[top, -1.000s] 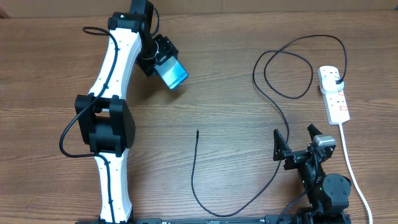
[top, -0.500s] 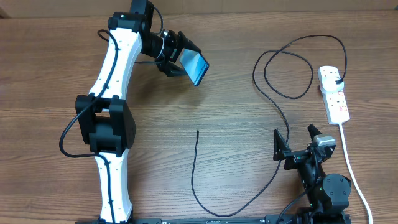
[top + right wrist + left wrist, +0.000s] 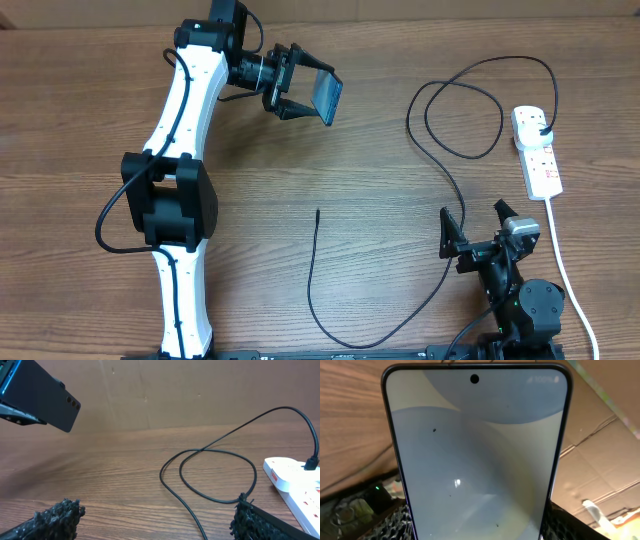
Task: Plug charger to phone and switch on socket
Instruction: 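Lift the phone with the left gripper and tilt it upright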
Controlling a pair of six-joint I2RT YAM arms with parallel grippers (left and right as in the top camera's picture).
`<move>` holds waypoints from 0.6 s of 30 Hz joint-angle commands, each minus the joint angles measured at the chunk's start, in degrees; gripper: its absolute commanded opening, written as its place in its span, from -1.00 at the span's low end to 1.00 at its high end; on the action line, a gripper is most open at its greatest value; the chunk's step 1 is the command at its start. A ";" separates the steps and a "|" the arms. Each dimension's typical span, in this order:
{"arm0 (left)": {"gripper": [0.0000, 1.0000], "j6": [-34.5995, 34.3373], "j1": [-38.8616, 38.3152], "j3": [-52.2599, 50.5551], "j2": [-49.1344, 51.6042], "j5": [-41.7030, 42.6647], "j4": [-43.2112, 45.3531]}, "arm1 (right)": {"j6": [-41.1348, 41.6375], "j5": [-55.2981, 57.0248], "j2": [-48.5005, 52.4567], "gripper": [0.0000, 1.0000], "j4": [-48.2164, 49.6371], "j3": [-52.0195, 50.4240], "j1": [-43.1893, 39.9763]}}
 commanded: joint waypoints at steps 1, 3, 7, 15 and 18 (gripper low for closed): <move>-0.92 -3.45 0.24 1.81 0.02 4.50 -0.09 | 0.00 0.33 -0.57 1.00 0.33 -0.28 0.26; -0.92 -4.85 0.24 1.81 0.02 4.59 -0.09 | 0.00 0.33 -0.57 1.00 0.33 -0.28 0.26; -0.91 -5.03 0.26 1.81 0.02 8.02 -0.09 | 0.02 0.33 -0.57 1.00 0.33 -0.28 0.26; -0.92 -6.34 0.26 1.81 0.02 12.02 -0.11 | 0.00 0.33 -0.57 1.00 0.33 -0.28 0.26; -0.91 -6.56 0.26 1.81 0.02 12.00 -0.11 | 0.02 0.33 -0.57 1.00 0.33 -0.28 0.26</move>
